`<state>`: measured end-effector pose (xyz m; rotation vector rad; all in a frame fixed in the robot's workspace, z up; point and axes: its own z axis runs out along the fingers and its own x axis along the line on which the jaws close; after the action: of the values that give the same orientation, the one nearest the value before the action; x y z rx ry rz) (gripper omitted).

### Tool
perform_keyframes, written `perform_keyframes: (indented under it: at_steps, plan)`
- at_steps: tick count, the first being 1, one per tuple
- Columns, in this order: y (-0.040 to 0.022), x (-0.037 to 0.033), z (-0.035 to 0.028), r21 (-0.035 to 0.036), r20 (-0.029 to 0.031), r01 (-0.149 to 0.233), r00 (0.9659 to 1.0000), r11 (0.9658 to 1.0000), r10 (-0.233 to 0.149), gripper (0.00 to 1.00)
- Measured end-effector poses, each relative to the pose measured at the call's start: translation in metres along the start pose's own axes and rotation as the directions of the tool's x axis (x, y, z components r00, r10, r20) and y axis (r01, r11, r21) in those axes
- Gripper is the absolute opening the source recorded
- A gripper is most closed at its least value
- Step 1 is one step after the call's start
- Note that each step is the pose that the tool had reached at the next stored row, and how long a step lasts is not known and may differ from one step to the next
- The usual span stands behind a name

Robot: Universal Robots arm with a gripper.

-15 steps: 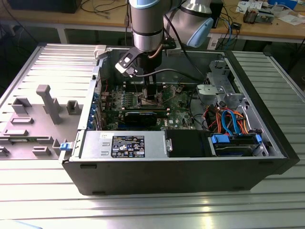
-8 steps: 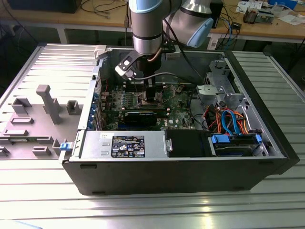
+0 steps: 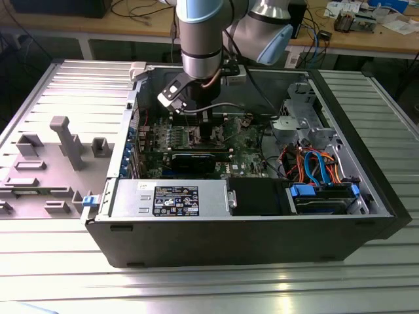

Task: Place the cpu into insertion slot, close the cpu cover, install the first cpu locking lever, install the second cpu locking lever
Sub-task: 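Place the cpu into insertion slot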

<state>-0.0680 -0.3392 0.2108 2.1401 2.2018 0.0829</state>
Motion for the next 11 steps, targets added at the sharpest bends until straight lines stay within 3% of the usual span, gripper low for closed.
perform_keyframes:
  at_steps: [11]
  plan:
    - [-0.0006,0.0047,0.0075,0.0000,0.0003,-0.005,1.0000,1.0000,0.005,0.55]
